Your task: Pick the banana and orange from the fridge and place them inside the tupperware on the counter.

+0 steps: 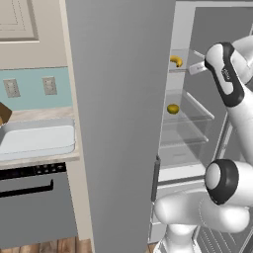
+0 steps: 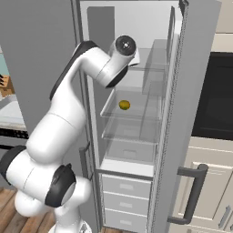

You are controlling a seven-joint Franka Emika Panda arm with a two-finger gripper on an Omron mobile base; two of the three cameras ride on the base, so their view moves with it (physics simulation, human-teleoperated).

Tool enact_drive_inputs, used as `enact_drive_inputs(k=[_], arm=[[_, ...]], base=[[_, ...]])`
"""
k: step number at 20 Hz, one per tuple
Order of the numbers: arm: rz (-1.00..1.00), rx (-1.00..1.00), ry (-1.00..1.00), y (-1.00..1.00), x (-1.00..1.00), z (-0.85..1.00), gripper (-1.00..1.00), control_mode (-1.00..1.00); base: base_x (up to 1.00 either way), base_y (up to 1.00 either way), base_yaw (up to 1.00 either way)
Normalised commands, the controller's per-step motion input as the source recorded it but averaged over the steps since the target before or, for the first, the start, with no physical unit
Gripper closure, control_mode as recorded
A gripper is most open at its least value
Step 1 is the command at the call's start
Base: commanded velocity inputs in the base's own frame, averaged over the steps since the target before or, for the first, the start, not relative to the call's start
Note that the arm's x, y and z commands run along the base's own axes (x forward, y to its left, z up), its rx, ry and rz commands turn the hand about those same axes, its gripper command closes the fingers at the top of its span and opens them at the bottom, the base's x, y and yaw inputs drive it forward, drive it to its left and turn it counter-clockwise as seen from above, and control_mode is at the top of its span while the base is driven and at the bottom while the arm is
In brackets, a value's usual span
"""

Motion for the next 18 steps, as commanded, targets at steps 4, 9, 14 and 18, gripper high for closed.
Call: enact_drive_inputs(k=[4,9,14,18], arm=[[0.01,0.0,0.0,0.0,0.34,0.0,-1.0,-1.0],[0.01,0.0,0.0,0.0,0.31,0.0,-1.0,-1.0],[0.01,0.0,0.0,0.0,0.32,0.0,-1.0,-1.0],[0.01,0.0,0.01,-0.02,0.24,0.0,-1.0,-1.0]], base=[[0.0,0.0,0.0],[0.0,0.0,0.0],[0.0,0.0,0.0],[0.0,0.0,0.0]])
